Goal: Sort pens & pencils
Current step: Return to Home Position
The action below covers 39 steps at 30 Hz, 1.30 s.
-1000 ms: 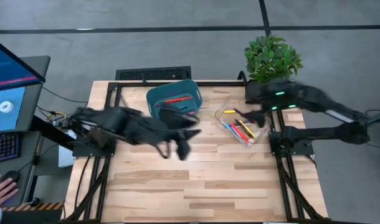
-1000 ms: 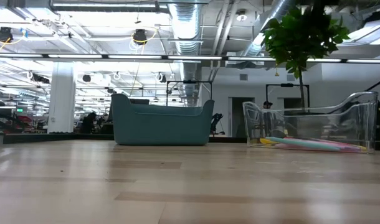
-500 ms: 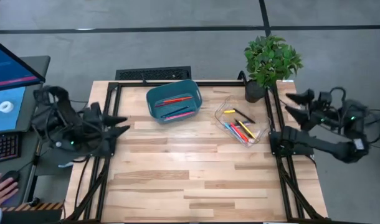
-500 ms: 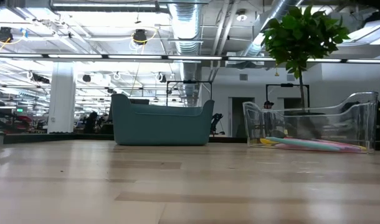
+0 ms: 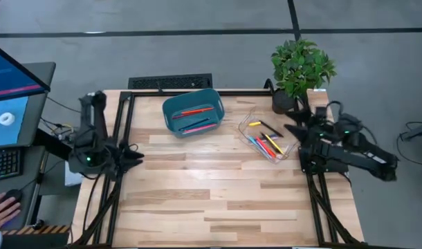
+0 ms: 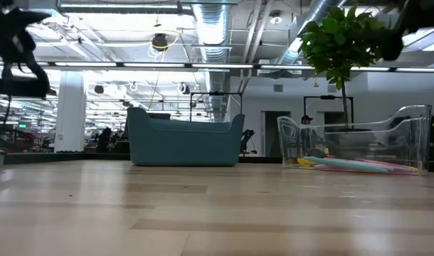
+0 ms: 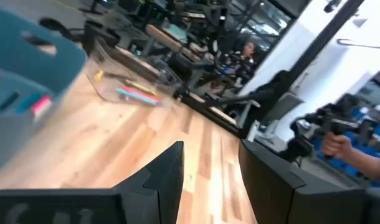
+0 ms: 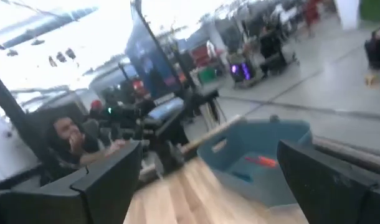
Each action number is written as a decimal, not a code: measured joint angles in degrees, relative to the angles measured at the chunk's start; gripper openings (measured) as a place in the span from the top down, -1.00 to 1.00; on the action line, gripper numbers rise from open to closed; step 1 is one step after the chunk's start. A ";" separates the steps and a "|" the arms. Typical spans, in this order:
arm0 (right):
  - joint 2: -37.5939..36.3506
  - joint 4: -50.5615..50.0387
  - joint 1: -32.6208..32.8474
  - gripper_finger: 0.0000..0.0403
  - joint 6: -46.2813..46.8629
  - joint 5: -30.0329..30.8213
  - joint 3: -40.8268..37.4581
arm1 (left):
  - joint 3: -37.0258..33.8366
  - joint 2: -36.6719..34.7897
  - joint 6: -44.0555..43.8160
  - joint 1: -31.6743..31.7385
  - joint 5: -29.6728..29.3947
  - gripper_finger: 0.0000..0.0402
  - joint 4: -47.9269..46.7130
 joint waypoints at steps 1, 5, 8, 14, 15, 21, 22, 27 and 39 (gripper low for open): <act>-0.16 0.28 0.52 -0.95 0.14 -0.13 -1.75 | -2.57 -1.84 1.10 -0.72 -0.16 0.29 2.16; -1.71 9.20 3.95 -0.96 -1.06 -0.03 -8.06 | -10.21 -8.04 4.85 -2.92 -1.02 0.29 8.67; -2.18 12.75 7.28 -0.96 -2.69 0.06 -13.51 | -14.24 -11.53 4.54 -3.77 -1.72 0.29 8.97; -3.13 21.51 14.20 -0.97 -5.15 4.32 -23.61 | -16.84 -15.18 8.56 -5.96 -2.91 0.29 10.16; -3.12 21.62 15.25 -0.97 -5.24 6.03 -24.59 | -16.82 -15.50 8.91 -6.41 -3.40 0.29 9.94; -3.24 17.54 20.64 -0.97 -7.36 13.87 -24.56 | -16.82 -15.31 11.10 -6.96 -4.22 0.29 9.62; -3.22 17.72 21.27 -0.97 -7.92 14.24 -24.56 | -16.82 -15.31 11.35 -6.96 -4.22 0.29 9.60; -3.12 17.27 22.70 -0.97 -9.22 15.25 -24.56 | -16.82 -15.31 11.99 -6.96 -4.29 0.29 9.45; -3.12 17.27 22.61 -0.97 -9.29 15.27 -24.58 | -16.88 -15.31 12.65 -6.94 -4.86 0.29 9.23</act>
